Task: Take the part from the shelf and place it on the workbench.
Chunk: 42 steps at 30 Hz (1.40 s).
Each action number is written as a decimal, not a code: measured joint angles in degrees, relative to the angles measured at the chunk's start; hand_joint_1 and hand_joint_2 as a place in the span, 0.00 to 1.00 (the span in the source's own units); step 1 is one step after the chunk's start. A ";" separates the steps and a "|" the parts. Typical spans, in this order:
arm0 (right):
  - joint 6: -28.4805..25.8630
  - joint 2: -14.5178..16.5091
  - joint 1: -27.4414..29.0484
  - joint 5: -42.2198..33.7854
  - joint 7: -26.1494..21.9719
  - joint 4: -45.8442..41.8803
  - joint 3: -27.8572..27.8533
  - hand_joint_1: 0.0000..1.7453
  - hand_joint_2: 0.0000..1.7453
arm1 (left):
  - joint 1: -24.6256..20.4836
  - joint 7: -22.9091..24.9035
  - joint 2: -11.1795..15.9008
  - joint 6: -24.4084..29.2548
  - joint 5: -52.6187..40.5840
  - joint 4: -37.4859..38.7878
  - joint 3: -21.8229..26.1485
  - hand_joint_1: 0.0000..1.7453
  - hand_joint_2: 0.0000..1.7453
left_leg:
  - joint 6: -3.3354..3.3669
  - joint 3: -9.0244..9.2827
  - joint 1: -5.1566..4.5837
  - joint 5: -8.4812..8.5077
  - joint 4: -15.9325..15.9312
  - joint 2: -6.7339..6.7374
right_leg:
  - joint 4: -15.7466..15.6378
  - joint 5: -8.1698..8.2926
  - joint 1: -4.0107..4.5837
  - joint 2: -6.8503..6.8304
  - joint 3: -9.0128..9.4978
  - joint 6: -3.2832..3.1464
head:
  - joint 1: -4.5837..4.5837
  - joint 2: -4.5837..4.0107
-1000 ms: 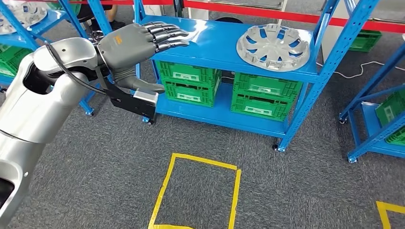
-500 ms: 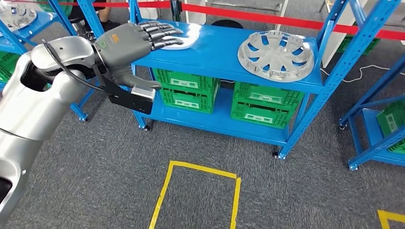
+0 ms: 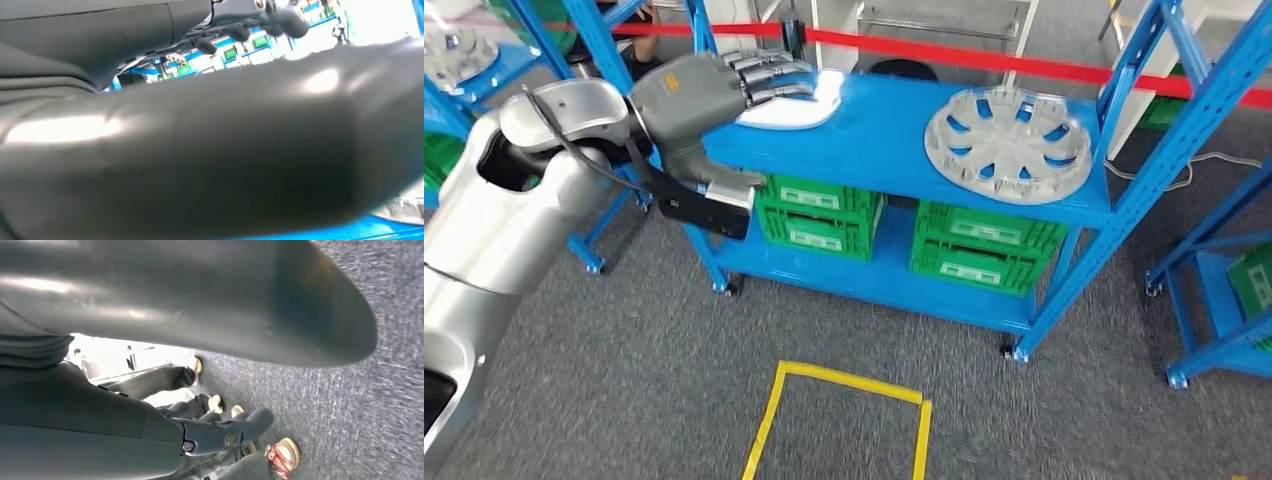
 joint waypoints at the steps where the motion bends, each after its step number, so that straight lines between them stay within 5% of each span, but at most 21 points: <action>1: -0.01 -0.03 -0.03 0.04 -0.04 -0.01 0.00 0.00 0.00 | -0.28 0.00 0.02 -0.04 0.00 0.16 0.02 0.00 0.00 | -0.33 -1.03 0.12 -0.71 1.95 0.13 | -0.09 -0.21 -0.08 0.03 0.50 -0.30 | -0.09 0.00; 4: -0.04 -0.15 -0.06 0.08 -0.30 -0.01 0.00 0.00 0.00 | -0.58 -0.03 0.03 -0.12 0.01 0.77 0.05 0.00 0.00 | -1.11 -7.95 0.62 -4.34 12.31 0.37 | -0.16 -1.35 -0.12 0.05 1.70 -0.66 | -0.28 0.01; 6: -0.06 -0.19 0.04 0.04 -0.49 -0.01 -0.01 0.00 0.00 | -0.45 -0.02 0.07 -0.25 0.01 1.26 0.04 0.00 0.00 | -1.21 -10.98 0.88 -4.19 14.46 0.44 | -0.16 -2.31 -0.12 0.16 2.81 -0.59 | -0.29 0.00; 9: -0.07 -0.19 0.11 0.01 -0.58 0.00 -0.04 0.00 0.00 | -0.84 -0.02 0.08 -0.42 0.06 1.91 0.04 0.00 0.00 | -0.83 -9.07 0.94 3.31 5.05 0.62 | -0.17 -3.84 -0.12 0.27 4.85 -0.14 | -0.27 0.00; 10: -0.08 -0.19 0.05 0.01 -0.74 0.00 -0.06 0.00 0.00 | -1.13 -0.01 0.05 -0.59 0.10 2.29 0.03 0.00 0.00 | -0.60 -8.21 0.82 4.58 2.09 0.73 | -0.22 -4.27 -0.10 0.32 5.29 0.16 | -0.28 0.00; 15: -0.10 -0.20 -0.10 0.05 -1.19 0.00 -0.13 0.00 0.00 | -2.63 0.13 -0.23 -0.99 0.22 4.61 0.11 0.00 0.00 | 1.36 -5.74 0.70 5.83 -1.30 0.66 | 0.77 -4.79 -0.02 0.39 6.07 1.78 | -0.27 0.01; 17: -0.07 -0.21 -0.25 0.12 -1.22 0.01 -0.13 0.00 0.00 | -3.36 0.22 -0.37 -0.95 0.25 5.58 0.12 0.00 0.00 | 1.92 -4.77 0.78 5.61 -1.68 0.61 | 4.91 -6.02 -0.08 0.41 3.74 2.11 | -0.21 0.01; 20: -0.03 -0.27 -0.39 0.19 -2.04 0.02 -0.13 0.00 0.00 | -3.58 0.52 -0.42 -0.94 0.30 6.95 0.10 0.00 0.00 | 2.38 -4.20 0.55 4.74 -1.67 0.42 | 13.97 -9.28 0.01 0.43 -3.23 2.37 | -0.16 0.00; 22: 0.01 -0.29 -0.24 0.19 -2.31 0.02 -0.13 0.00 0.00 | -3.42 0.89 -0.39 -0.94 0.30 7.85 0.10 0.00 0.00 | 2.35 -3.52 0.47 3.93 -1.52 0.22 | 12.99 -7.30 0.07 0.42 -4.97 2.31 | -0.14 0.00; 24: 0.02 -0.29 -0.12 0.23 -2.31 0.02 -0.13 0.00 0.00 | -3.44 1.12 -0.33 -0.92 0.30 8.67 0.10 0.00 0.00 | 2.09 -2.64 0.46 2.99 -1.35 0.09 | 5.85 -1.79 0.11 0.41 -3.20 1.99 | -0.12 0.01; 26: 0.02 -0.30 -0.13 0.32 -2.67 0.02 -0.13 0.00 0.00 | -3.53 1.23 -0.19 -0.70 0.22 9.75 0.12 0.00 0.00 | 1.53 -2.12 0.38 2.20 -1.23 -0.04 | 0.77 0.19 0.38 0.39 -1.51 1.50 | -0.12 0.01; 31: 0.03 -0.30 -0.06 0.35 -3.27 0.02 -0.15 0.00 0.00 | -3.90 1.94 0.45 0.39 -0.19 12.64 0.66 0.00 0.00 | -0.23 -2.64 0.38 1.12 1.32 0.07 | -0.52 0.25 0.21 0.39 0.36 0.02 | -0.28 0.00; 35: 0.02 -0.30 -0.08 0.25 -3.35 0.02 -0.20 0.00 0.00 | -4.20 2.77 0.63 1.28 -1.70 15.71 0.96 0.00 0.00 | -1.38 -10.69 0.94 -2.79 13.38 0.43 | -0.66 -0.88 0.05 0.42 1.70 -0.53 | -0.47 0.01; 37: 0.01 -0.29 0.07 0.19 -3.34 0.02 -0.28 0.00 0.00 | -4.23 3.09 0.63 1.45 -2.28 17.54 0.97 0.00 0.00 | -1.36 -12.59 1.08 -0.99 13.62 0.50 | -0.64 -1.73 0.04 0.52 2.72 -0.46 | -0.48 0.00; 40: 0.00 -0.27 0.16 0.19 -3.40 0.02 -0.34 0.00 0.00 | -4.81 3.09 0.62 1.62 -2.43 19.76 1.07 0.00 0.00 | -0.78 -9.77 0.89 6.63 3.05 0.57 | -0.71 -3.10 0.03 0.63 4.47 -0.12 | -0.45 0.01; 42: -0.02 -0.26 0.08 0.19 -3.70 0.02 -0.36 0.00 0.00 | -5.30 3.20 0.54 1.81 -2.61 21.15 1.13 0.00 0.00 | -0.19 -8.35 0.51 7.69 -0.82 0.62 | -0.80 -3.73 0.02 0.65 4.81 0.45 | -0.49 0.00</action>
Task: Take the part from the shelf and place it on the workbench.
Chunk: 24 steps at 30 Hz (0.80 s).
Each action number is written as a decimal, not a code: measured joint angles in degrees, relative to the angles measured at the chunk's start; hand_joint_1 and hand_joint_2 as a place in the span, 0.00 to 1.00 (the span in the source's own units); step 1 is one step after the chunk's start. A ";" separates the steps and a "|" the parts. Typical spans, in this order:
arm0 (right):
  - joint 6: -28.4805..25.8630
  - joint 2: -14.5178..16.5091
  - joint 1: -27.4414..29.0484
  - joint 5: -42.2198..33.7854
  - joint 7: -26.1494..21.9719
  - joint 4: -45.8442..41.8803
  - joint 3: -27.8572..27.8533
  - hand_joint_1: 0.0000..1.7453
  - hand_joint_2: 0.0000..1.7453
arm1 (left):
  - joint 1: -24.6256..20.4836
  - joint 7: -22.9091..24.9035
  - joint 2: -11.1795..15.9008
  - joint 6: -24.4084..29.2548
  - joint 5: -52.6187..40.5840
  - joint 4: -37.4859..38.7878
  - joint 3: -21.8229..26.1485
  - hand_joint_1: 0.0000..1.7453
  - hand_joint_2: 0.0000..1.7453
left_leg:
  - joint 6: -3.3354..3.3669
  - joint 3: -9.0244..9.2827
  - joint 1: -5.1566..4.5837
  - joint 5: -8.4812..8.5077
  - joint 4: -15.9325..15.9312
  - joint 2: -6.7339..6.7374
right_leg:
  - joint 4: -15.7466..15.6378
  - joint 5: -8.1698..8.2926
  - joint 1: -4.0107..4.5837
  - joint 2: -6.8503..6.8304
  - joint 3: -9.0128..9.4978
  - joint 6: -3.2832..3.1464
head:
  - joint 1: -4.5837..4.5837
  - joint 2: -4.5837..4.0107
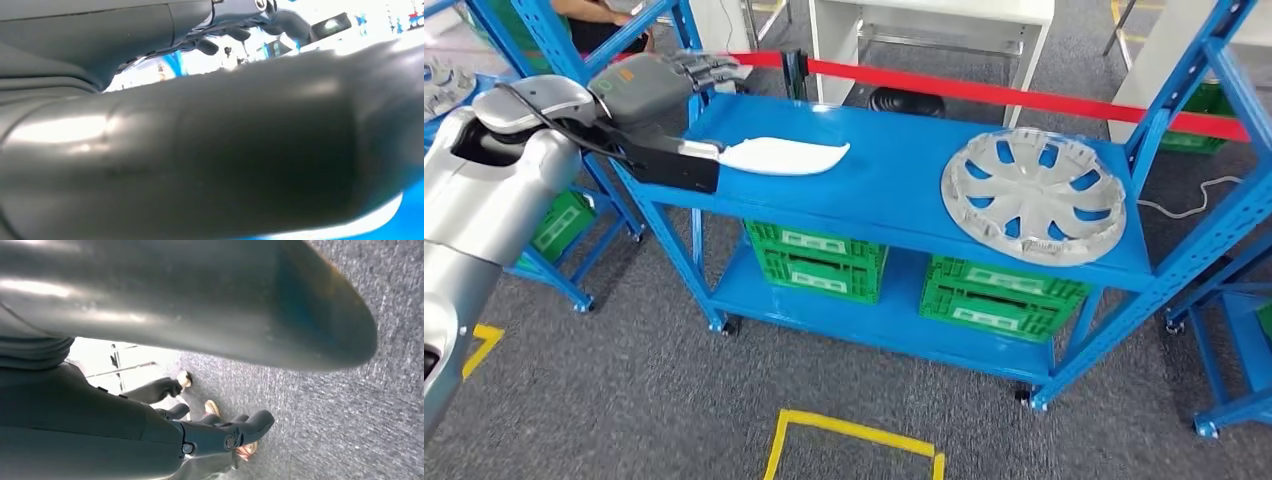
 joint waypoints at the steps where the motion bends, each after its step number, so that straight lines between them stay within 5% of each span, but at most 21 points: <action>1: -0.02 0.01 -0.02 0.00 -0.17 0.00 -0.01 0.00 0.00 | -0.15 0.13 -0.04 0.10 -0.15 0.61 0.00 0.00 0.00 | 0.29 0.23 -0.17 -0.50 -0.17 0.00 | -0.11 -0.21 0.00 0.00 0.11 0.36 | -0.02 -0.01; 5: -0.08 0.00 0.00 -0.01 -0.27 0.00 -0.05 0.00 0.00 | -0.65 0.72 -0.26 0.29 -0.62 1.89 0.07 0.00 0.00 | 1.56 1.69 0.24 -0.38 -1.25 -0.08 | 2.80 -2.34 0.11 -0.04 -0.89 1.45 | 0.04 0.00; 8: -0.09 -0.01 -0.02 -0.01 -0.49 0.00 -0.06 0.00 0.00 | -0.81 0.78 -0.74 0.32 -0.68 2.54 0.08 0.00 0.00 | 2.23 2.45 0.14 -1.26 -1.31 -0.14 | 13.84 -5.50 0.04 -0.04 -8.06 1.71 | 0.15 0.00; 10: -0.09 -0.01 0.05 -0.01 -0.51 0.00 -0.06 0.00 0.00 | -0.72 0.78 -0.92 0.32 -0.70 2.94 0.07 0.00 0.00 | 2.22 3.08 0.07 -2.13 -0.98 -0.25 | 15.92 -3.85 0.03 -0.05 -11.01 1.81 | 0.16 0.01; 12: -0.10 -0.01 0.12 -0.01 -0.46 0.00 -0.07 0.00 0.00 | -0.73 0.78 -1.02 0.32 -0.71 3.22 0.07 0.00 0.00 | 1.93 3.99 0.13 -3.31 -0.36 -0.28 | 9.54 1.46 -0.09 -0.14 -9.62 1.85 | 0.16 0.00; 14: -0.10 -0.01 0.10 -0.01 -0.75 0.02 -0.08 0.00 0.00 | -0.89 0.79 -1.07 0.33 -0.72 3.44 0.07 0.00 0.00 | 1.34 4.44 -0.01 -4.48 0.33 -0.37 | 3.22 4.50 -0.05 -0.22 -7.19 1.70 | 0.20 0.00; 18: -0.11 0.02 0.04 -0.01 -2.00 0.07 -0.09 0.00 0.00 | -1.08 0.84 -1.10 0.33 -0.75 3.76 0.07 0.00 0.00 | 0.11 4.57 -0.10 -5.28 0.48 -0.56 | 1.40 3.87 0.07 -0.13 -5.96 0.51 | 0.23 0.00; 20: -0.11 0.04 0.03 -0.01 -2.03 0.07 -0.10 0.00 0.00 | -1.23 0.85 -1.06 0.36 -0.75 3.82 0.08 0.00 0.00 | -0.60 3.56 0.02 -6.58 2.97 -0.36 | 1.13 3.54 -0.11 -0.14 -5.20 -0.22 | 0.06 0.00; 24: -0.11 0.03 0.07 -0.01 -2.03 0.07 -0.10 0.00 0.00 | -1.05 0.85 -0.95 0.37 -0.75 4.16 0.09 0.00 0.00 | -1.44 -4.48 0.44 -10.45 16.30 -0.07 | 1.02 2.48 -0.17 -0.13 -3.88 -0.84 | -0.14 -0.01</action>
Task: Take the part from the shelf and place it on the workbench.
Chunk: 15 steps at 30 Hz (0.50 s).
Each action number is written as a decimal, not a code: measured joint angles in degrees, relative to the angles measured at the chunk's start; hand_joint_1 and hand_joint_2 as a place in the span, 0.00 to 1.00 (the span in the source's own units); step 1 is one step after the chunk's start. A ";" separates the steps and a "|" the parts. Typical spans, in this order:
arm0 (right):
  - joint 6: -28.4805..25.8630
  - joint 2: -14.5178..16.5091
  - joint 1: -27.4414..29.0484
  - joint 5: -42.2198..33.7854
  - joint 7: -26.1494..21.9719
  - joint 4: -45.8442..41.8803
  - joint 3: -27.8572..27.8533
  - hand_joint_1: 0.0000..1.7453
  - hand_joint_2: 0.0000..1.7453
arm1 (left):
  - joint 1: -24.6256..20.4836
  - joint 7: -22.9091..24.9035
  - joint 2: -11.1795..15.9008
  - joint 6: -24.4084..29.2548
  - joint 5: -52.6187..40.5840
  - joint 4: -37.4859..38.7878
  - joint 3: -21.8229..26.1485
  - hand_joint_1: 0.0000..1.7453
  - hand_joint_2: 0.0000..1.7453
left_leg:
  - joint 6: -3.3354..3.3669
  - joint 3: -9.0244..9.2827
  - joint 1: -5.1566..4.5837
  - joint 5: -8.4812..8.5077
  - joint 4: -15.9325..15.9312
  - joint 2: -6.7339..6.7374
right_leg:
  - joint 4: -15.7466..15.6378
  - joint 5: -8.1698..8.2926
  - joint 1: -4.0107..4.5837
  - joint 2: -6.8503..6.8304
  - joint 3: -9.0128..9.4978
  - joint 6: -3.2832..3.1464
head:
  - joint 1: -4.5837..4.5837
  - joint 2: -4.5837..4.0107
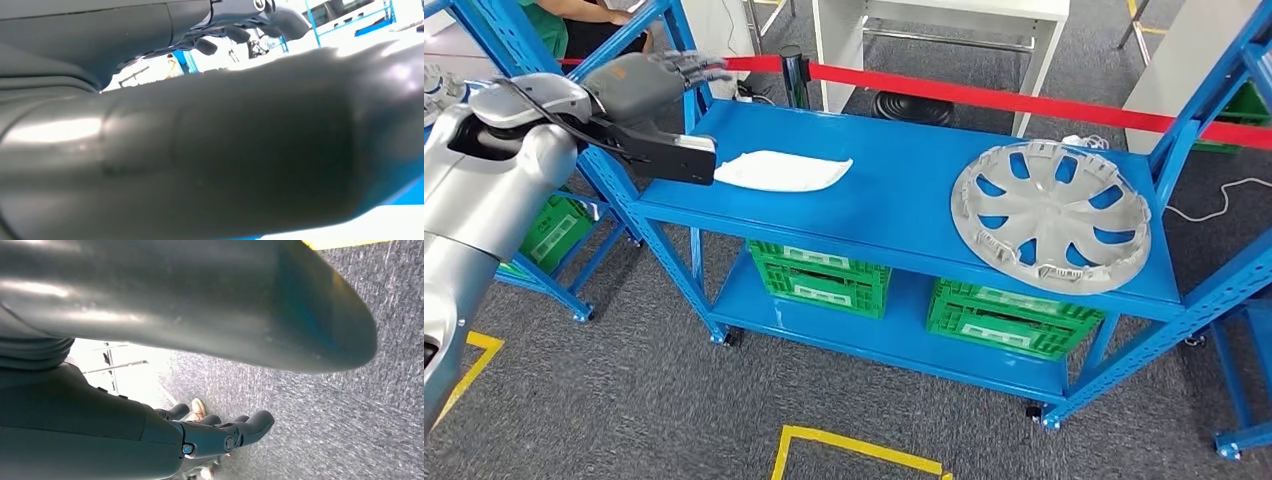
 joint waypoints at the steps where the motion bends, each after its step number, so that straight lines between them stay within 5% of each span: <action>1: 0.00 0.00 0.02 0.00 0.00 0.00 -0.01 0.00 0.00 | 0.10 0.00 0.01 0.00 0.00 0.11 0.00 0.00 0.00 | 0.02 -1.00 0.04 0.91 0.61 0.02 | 0.00 -0.30 0.00 0.02 0.37 0.03 | 0.01 0.00; 2: 0.00 0.01 0.04 0.00 0.00 0.00 -0.01 0.00 0.00 | 0.13 0.01 0.01 0.00 0.00 0.20 0.00 0.00 0.00 | 0.14 -0.81 0.06 2.92 -1.12 0.03 | 0.00 -0.63 0.00 0.05 0.83 0.09 | 0.00 0.00; 5: 0.00 0.04 0.00 0.01 -0.06 0.01 -0.02 0.00 0.00 | -0.20 0.06 0.01 0.02 0.03 0.46 0.01 0.00 0.00 | 0.91 3.74 -0.16 9.38 -12.56 0.00 | -0.01 -1.71 0.06 0.15 2.13 0.53 | 0.02 0.01; 7: 0.01 0.07 -0.04 0.04 -0.15 0.02 -0.02 0.00 0.00 | -0.38 0.06 -0.01 0.08 0.06 0.83 0.03 0.00 0.00 | 1.39 5.39 -0.49 9.72 -15.88 -0.05 | -0.18 -2.08 0.06 0.19 2.30 1.09 | 0.05 0.01; 11: 0.07 0.06 -0.07 0.30 -0.17 0.04 -0.02 0.00 0.00 | -0.50 0.10 -0.11 0.42 0.16 1.60 0.20 0.00 0.00 | 2.43 6.50 -0.17 9.44 -17.33 -0.09 | 1.13 -3.25 0.08 0.12 1.72 2.28 | 0.14 0.01; 15: 0.20 -0.01 -0.11 0.49 -0.18 0.03 -0.02 0.00 0.00 | -0.20 0.09 -0.50 1.10 0.39 2.31 0.29 0.00 0.00 | 3.22 7.35 -0.11 8.84 -17.57 -0.04 | 13.60 -7.02 0.10 0.10 -5.96 2.76 | 0.34 0.01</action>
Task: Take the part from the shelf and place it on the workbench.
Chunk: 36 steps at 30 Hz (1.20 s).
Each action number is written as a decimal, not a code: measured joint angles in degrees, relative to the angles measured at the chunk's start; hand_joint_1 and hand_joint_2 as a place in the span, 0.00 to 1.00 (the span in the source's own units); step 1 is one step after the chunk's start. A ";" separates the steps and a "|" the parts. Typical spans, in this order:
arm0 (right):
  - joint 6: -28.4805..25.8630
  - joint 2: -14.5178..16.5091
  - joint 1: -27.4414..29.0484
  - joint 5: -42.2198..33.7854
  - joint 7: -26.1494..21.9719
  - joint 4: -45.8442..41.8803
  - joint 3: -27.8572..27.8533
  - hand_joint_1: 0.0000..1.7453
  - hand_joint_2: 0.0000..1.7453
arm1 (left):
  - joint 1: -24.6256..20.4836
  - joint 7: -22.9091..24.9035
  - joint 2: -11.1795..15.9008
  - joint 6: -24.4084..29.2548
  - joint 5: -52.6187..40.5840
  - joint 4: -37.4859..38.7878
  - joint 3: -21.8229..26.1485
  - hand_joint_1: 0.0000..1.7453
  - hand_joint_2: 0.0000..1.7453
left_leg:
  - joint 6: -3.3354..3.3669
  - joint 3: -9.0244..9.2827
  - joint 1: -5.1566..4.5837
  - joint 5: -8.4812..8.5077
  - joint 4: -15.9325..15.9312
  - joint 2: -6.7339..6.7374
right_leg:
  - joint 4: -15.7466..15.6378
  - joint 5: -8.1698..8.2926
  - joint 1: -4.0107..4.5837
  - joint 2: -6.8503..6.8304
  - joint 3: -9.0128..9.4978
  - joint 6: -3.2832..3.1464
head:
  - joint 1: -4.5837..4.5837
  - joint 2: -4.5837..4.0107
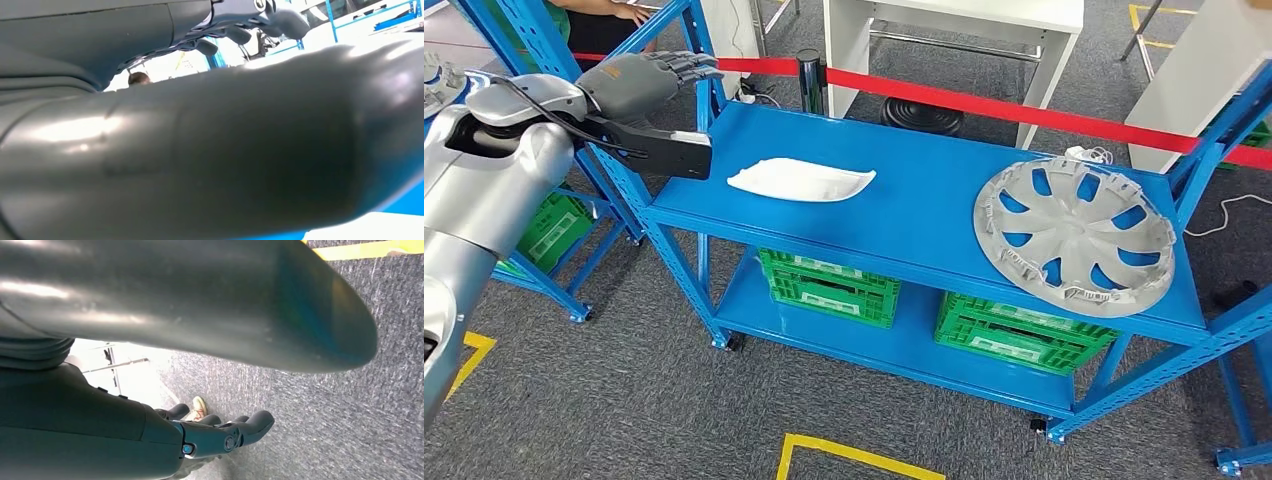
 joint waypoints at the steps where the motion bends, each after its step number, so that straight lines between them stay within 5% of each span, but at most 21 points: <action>1: 0.06 -0.02 0.02 0.01 0.01 0.01 0.00 0.00 0.00 | 0.38 -0.17 -0.04 0.51 0.16 0.15 0.04 0.00 0.00 | -0.04 0.19 0.03 -0.28 0.12 -0.03 | 1.14 0.58 -0.07 -0.01 -1.32 0.14 | 0.02 -0.01; 4: 0.80 -0.09 0.05 0.02 0.01 0.02 0.00 0.00 0.00 | 1.92 -2.11 0.14 1.87 1.43 -0.20 0.80 0.00 0.00 | -0.79 0.78 0.38 -1.57 1.10 -0.32 | -6.61 6.70 -0.59 0.25 0.74 0.73 | 0.03 0.00; 6: 1.19 -0.10 0.08 -0.07 -0.27 0.04 0.01 0.00 0.00 | 3.15 -3.69 0.54 2.10 2.21 -1.17 1.62 0.00 0.00 | -1.65 0.52 0.40 -2.40 2.02 -0.80 | -11.56 8.41 -0.85 1.03 2.97 0.69 | 0.12 0.00; 11: 0.76 -0.04 0.03 -0.66 -0.80 0.06 0.00 0.00 0.00 | 5.97 -5.11 1.49 1.18 2.79 -4.27 2.90 0.00 0.00 | -3.07 -0.07 0.35 -3.44 3.19 -1.34 | -12.54 7.79 -0.77 0.06 4.07 -1.37 | 0.09 -0.01; 14: 0.54 -0.04 0.01 -0.66 -0.82 0.06 0.00 0.00 0.00 | 7.23 -5.32 1.88 0.41 2.97 -5.97 3.42 0.00 0.00 | -3.64 -4.59 0.44 -7.35 12.16 -0.28 | -12.79 7.43 -0.67 -1.24 4.75 -2.18 | -0.21 0.00; 16: 0.59 -0.04 0.00 -0.66 -0.84 0.06 0.00 0.00 0.00 | 8.45 -5.38 2.01 0.04 2.98 -6.77 3.56 0.00 0.00 | -3.64 -7.78 0.46 -8.52 17.51 -0.12 | -12.79 7.16 -0.50 -2.25 5.04 -2.45 | -0.20 -0.01; 18: 0.72 -0.03 -0.03 -0.67 -0.84 0.06 0.00 0.00 0.00 | 9.39 -5.42 2.11 -0.27 2.92 -7.44 3.69 0.00 0.00 | -3.23 -7.10 0.39 -5.90 15.13 0.26 | -12.79 6.88 -0.30 -3.23 5.40 -2.50 | -0.20 0.00; 21: 0.81 0.02 -0.08 -0.67 -0.84 0.06 0.00 0.00 0.00 | 9.44 -5.43 2.03 -0.66 2.70 -8.34 3.81 0.00 0.00 | -2.01 -1.86 -0.40 -1.14 4.25 3.54 | -12.83 6.43 0.04 -4.65 5.97 -2.08 | -0.18 0.00; 23: 0.81 0.04 -0.11 -0.70 -0.85 0.06 0.00 0.00 0.00 | 9.29 -5.43 1.77 -0.72 2.61 -8.61 3.82 0.00 0.00 | -1.43 -0.80 -0.94 -0.97 1.99 4.30 | -13.00 6.24 0.20 -5.49 6.22 -1.52 | -0.16 0.01; 25: 0.80 0.08 -0.18 -0.96 -0.84 0.06 -0.01 0.00 0.00 | 9.29 -5.43 1.60 -0.68 2.49 -8.68 3.83 0.00 0.00 | -0.97 -0.54 -0.93 -0.68 1.49 3.24 | -13.24 6.12 0.22 -5.97 6.54 -0.91 | -0.14 0.01; 29: 0.70 0.19 -0.26 -1.80 -0.97 0.06 -0.26 0.00 0.00 | 9.15 -5.41 1.02 -0.37 2.07 -8.46 3.82 0.00 0.00 | -0.95 0.09 -0.87 -0.24 0.74 2.22 | -14.45 6.27 0.25 -4.95 7.28 -2.44 | -0.14 -0.01; 36: 0.63 0.18 -0.64 -2.34 -0.98 0.06 -0.60 0.00 0.00 | 9.17 -5.43 0.38 -0.29 1.95 -7.92 3.81 0.00 0.00 | -0.53 0.01 -0.98 -0.49 0.84 2.14 | -15.00 6.61 0.14 -4.92 7.61 -1.11 | -0.13 0.00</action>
